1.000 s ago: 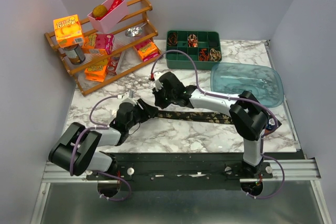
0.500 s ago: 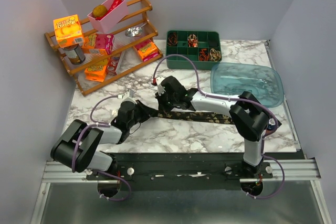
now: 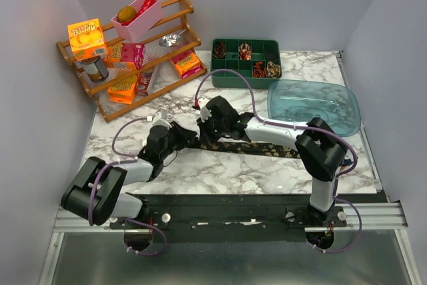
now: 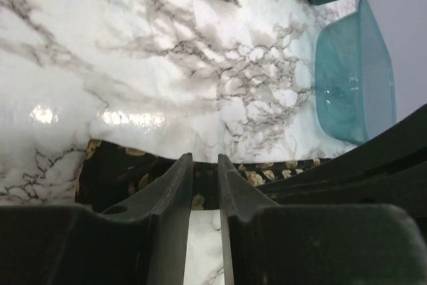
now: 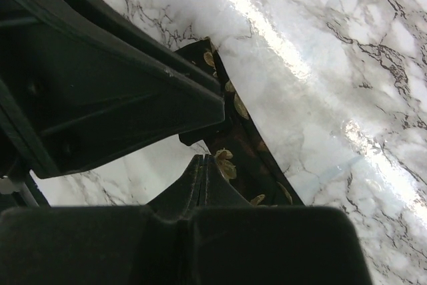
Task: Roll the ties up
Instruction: Roll the tie at the center of the board.
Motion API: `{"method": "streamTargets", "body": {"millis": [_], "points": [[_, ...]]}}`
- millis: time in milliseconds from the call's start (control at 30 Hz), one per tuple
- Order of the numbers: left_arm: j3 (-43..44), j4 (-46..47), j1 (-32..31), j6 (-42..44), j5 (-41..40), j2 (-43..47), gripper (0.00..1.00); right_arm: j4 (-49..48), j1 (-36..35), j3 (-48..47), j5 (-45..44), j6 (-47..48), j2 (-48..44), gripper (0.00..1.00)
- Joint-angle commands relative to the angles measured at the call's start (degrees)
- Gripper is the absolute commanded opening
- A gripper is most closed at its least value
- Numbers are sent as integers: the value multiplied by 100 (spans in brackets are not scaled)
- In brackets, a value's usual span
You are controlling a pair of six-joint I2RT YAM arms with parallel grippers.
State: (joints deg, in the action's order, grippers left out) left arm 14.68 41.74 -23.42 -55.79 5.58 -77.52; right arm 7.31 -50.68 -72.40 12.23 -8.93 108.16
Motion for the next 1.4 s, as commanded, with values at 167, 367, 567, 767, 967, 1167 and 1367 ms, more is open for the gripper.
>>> {"method": "streamTargets", "body": {"millis": [167, 367, 567, 767, 967, 1167, 1367], "points": [[159, -702, 408, 288, -14, 509, 32, -195, -21, -310, 456, -21, 170, 1], [71, -711, 619, 332, 162, 430, 29, -213, -48, -450, 570, -39, 337, 1], [62, -763, 821, 402, 390, 509, 41, -134, -48, -582, 474, -56, 820, 1], [-26, -772, 945, 587, 742, 501, 65, -54, -48, -538, 34, -4, 1111, 1], [-149, -351, 945, 561, 1093, -16, 70, -28, -48, -521, -54, 14, 1234, 1], [-395, 598, 936, 280, 1313, -781, 57, -28, -39, -503, -19, -4, 1234, 1], [-492, 1397, 901, 16, 1357, -1405, 42, -28, -39, -556, 104, -12, 1243, 1]]}}
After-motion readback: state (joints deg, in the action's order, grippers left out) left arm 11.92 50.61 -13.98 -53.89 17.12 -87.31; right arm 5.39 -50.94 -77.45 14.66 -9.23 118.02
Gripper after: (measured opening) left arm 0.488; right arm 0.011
